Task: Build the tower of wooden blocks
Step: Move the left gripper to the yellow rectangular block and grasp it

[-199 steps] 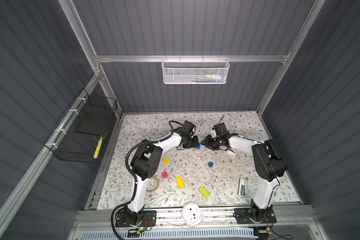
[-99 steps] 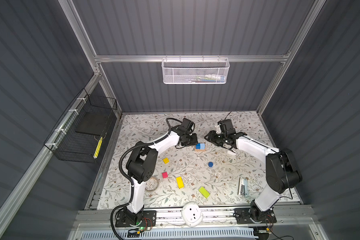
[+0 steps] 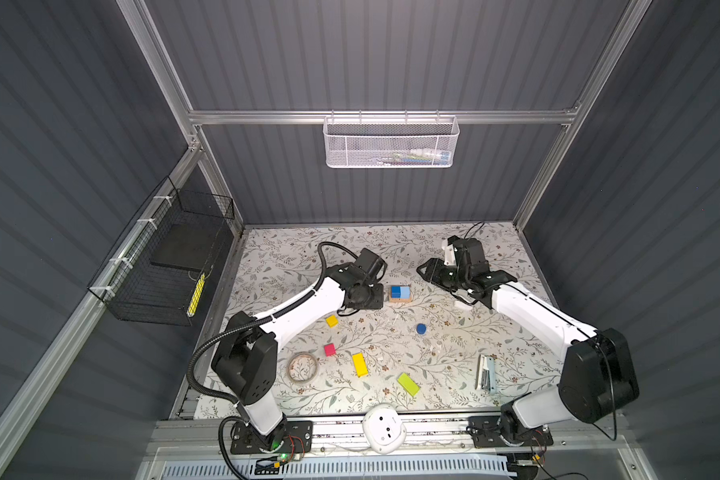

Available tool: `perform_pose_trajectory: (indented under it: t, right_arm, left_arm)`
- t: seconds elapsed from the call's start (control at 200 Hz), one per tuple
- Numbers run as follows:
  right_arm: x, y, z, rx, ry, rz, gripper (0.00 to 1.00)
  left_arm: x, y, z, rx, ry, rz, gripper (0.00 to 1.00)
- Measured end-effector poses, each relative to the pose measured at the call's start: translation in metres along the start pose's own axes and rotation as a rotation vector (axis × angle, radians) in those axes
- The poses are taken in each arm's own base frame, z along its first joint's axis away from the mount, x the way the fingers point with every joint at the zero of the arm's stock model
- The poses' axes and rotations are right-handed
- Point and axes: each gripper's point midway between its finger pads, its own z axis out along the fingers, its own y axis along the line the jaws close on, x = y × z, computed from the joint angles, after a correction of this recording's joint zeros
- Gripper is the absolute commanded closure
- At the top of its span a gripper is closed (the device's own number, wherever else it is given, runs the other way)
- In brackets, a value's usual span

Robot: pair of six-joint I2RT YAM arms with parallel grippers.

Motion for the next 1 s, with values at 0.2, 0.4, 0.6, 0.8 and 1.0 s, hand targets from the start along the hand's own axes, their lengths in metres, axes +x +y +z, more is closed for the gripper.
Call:
perform_pose_trajectory:
  t: [0.2,0.4,0.6,0.8,1.0]
  right_arm:
    - [0.001,0.000,-0.022,0.001,-0.044,-0.019,0.49]
    - [0.001,-0.001,-0.032,0.003,-0.066,-0.030,0.49]
    - [0.002,-0.002,-0.032,0.008,-0.066,-0.031,0.48]
    - [0.004,-0.006,-0.031,0.020,-0.064,-0.030,0.48]
    - [0.003,-0.007,-0.031,0.025,-0.068,-0.030,0.48]
  left_arm:
    - [0.075,0.021,0.009,-0.112,0.148,0.013,0.54]
    - [0.126,0.039,0.012,-0.185,0.227,-0.033,0.44]
    - [0.136,0.033,0.011,-0.184,0.220,-0.064,0.37]
    - [0.141,0.033,0.017,-0.198,0.232,-0.084,0.36]
    - [0.148,0.037,0.031,-0.226,0.258,-0.095,0.42]
